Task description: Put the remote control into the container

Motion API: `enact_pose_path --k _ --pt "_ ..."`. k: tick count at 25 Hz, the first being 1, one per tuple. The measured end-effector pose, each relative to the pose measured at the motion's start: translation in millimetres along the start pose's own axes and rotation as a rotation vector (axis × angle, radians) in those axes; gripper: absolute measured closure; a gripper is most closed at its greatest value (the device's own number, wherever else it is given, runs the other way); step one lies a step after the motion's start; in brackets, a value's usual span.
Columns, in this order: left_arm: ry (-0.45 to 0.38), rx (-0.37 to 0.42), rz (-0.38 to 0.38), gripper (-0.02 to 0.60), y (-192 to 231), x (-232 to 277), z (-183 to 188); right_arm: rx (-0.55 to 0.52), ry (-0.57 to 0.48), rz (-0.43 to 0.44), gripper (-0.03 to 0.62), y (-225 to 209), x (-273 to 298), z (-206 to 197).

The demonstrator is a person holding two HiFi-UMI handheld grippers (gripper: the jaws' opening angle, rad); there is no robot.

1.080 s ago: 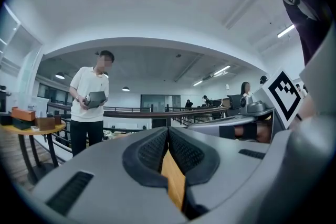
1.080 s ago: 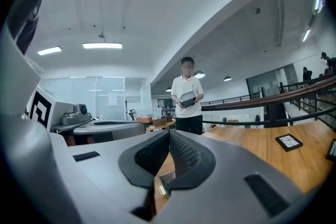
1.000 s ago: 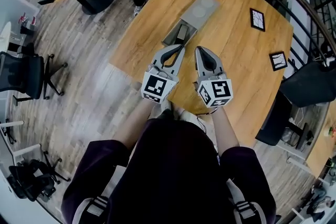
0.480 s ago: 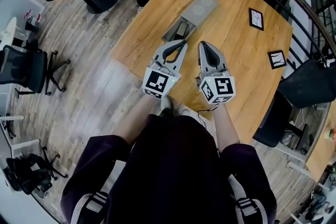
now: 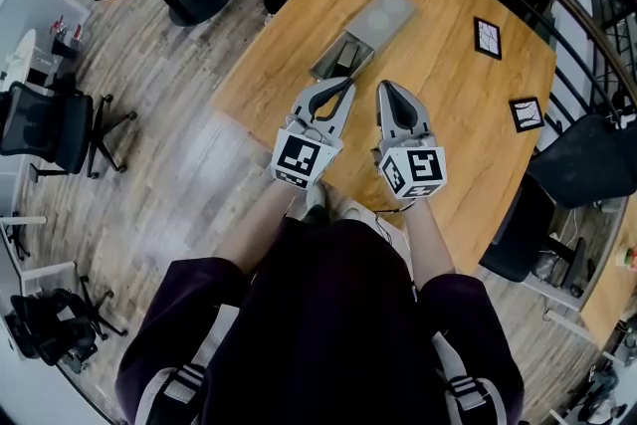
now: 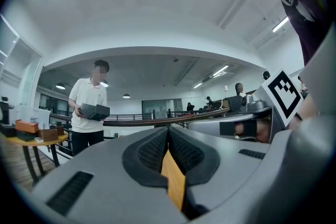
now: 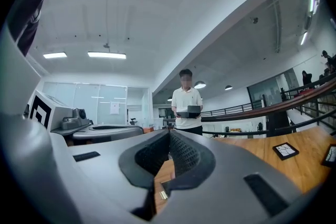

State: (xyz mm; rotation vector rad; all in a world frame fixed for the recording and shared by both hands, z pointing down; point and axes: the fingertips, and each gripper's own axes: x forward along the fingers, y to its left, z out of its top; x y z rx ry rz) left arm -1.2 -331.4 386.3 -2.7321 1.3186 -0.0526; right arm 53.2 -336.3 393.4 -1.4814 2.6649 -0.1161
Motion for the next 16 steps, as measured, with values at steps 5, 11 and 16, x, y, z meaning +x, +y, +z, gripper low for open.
enact_pose_path --k 5,11,16 --pt "0.004 -0.001 -0.001 0.568 0.0 -1.5 0.0 -0.003 0.004 -0.004 0.577 -0.8 -0.2 1.2" --pt "0.001 -0.002 0.000 0.568 0.0 1.2 1.4 -0.004 0.009 -0.003 0.577 -1.4 0.3 -1.2" --pt "0.006 -0.003 0.003 0.568 -1.5 -1.8 -1.5 -0.007 0.014 0.002 0.577 1.3 -2.7 -4.6"
